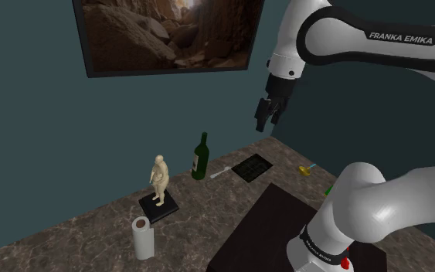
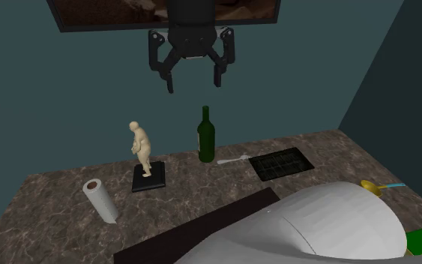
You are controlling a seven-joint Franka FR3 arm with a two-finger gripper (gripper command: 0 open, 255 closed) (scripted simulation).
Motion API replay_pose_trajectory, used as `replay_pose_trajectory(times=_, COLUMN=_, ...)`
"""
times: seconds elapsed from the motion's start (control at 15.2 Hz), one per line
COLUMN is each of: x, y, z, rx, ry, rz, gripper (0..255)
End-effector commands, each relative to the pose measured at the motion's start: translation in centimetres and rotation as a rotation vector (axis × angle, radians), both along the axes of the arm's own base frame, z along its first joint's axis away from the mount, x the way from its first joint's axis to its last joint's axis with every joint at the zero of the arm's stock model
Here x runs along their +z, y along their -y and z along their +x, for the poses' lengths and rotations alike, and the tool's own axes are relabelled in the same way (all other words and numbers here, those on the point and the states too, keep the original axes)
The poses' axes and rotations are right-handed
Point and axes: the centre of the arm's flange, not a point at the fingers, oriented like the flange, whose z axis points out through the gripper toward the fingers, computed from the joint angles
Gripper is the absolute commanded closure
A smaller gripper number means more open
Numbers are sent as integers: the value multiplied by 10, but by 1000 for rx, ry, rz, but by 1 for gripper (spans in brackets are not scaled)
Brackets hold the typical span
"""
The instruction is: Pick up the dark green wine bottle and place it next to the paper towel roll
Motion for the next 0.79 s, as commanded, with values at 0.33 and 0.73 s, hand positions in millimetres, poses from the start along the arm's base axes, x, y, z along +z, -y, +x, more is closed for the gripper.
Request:
replay_pose_trajectory(times=0.33, x=-36, y=22, z=52, rx=-2, ry=-11, rz=-3, gripper=0)
replay_pose_trajectory(times=0.73, x=-81, y=50, z=114, rx=-5, ry=-25, rz=-6, gripper=0)
